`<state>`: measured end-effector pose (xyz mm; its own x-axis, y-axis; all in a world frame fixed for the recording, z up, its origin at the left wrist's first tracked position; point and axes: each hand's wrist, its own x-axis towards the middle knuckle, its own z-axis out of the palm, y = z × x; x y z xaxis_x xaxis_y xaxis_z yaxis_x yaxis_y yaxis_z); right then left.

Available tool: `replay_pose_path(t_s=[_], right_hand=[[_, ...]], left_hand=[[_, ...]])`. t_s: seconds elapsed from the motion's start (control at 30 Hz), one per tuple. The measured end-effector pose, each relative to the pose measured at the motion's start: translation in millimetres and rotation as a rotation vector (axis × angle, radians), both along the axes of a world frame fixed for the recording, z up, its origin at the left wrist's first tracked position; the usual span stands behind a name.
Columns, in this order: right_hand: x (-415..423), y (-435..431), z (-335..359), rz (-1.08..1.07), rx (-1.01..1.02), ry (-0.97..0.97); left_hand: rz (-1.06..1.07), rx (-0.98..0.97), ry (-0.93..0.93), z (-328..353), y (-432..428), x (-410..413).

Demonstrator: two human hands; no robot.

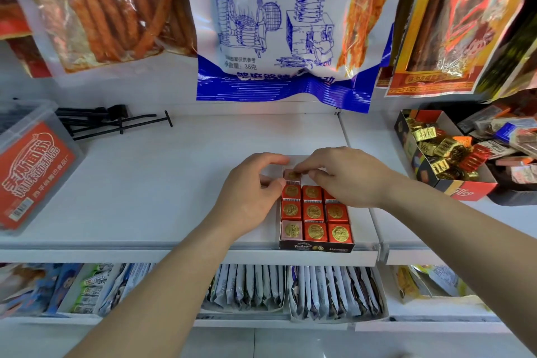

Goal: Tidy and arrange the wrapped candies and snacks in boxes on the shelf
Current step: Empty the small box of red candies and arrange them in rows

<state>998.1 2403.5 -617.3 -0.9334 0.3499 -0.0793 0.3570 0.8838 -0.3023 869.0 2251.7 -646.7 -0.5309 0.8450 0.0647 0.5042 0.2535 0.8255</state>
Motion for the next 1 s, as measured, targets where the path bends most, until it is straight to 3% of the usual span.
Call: replay_pose_path(t_s=[0.23,0.47,0.6,0.73,0.87,1.0], right_hand=[[-2.2,0.6,-3.7,0.016,-0.066,0.027],[0.2,7.4,-1.8,-0.021,-0.29,0.014],[3.1,3.1,-1.4,-0.02,-0.279,0.008],[18.5,-0.6,1.2,-0.093,-0.16,0.217],[53.5,-2.7,12.7,-0.187,-0.143,0.334],[79.0,-26.4,11.0,-0.076,-0.243,0.11]], left_hand=[[0.011,-0.024,-0.069,-1.8,-0.4,-3.4],[0.011,-0.029,-0.073,-4.1,0.4,-3.9],[0.011,-0.025,-0.055,-3.7,-0.2,-2.1],[0.002,-0.033,-0.048,0.7,-9.3,2.9],[-0.148,-0.139,0.194,11.2,-27.0,15.2],[-0.291,-0.291,0.291,20.7,-39.9,25.1]])
